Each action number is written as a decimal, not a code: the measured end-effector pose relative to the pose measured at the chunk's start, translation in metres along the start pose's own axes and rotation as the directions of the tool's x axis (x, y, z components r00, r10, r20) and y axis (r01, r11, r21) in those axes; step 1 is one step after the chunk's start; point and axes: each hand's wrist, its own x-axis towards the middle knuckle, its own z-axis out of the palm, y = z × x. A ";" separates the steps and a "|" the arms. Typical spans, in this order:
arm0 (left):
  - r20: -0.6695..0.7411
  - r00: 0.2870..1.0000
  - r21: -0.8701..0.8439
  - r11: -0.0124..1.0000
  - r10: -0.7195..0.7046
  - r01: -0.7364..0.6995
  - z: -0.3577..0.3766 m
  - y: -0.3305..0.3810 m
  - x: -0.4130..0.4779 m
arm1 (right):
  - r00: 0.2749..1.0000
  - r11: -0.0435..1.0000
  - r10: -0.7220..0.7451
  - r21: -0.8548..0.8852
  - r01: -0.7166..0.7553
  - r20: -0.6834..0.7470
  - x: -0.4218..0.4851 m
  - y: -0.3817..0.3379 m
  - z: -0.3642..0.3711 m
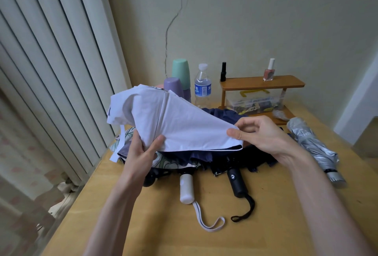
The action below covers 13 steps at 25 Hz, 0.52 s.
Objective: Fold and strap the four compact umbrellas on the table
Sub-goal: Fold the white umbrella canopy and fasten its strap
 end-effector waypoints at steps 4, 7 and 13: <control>0.021 1.000 0.009 1.000 -0.001 0.001 0.002 0.002 -0.002 | 0.993 0.999 -0.017 0.053 0.011 0.116 -0.004 -0.006 0.001; 0.016 1.000 -0.012 1.000 -0.002 0.002 0.003 0.005 -0.004 | 0.990 0.999 -0.041 -0.005 0.043 0.134 -0.002 -0.005 0.006; -0.169 0.986 -0.090 0.996 0.001 -0.016 0.015 0.000 -0.002 | 0.986 0.999 -0.054 -0.007 0.053 -0.159 0.004 -0.007 0.006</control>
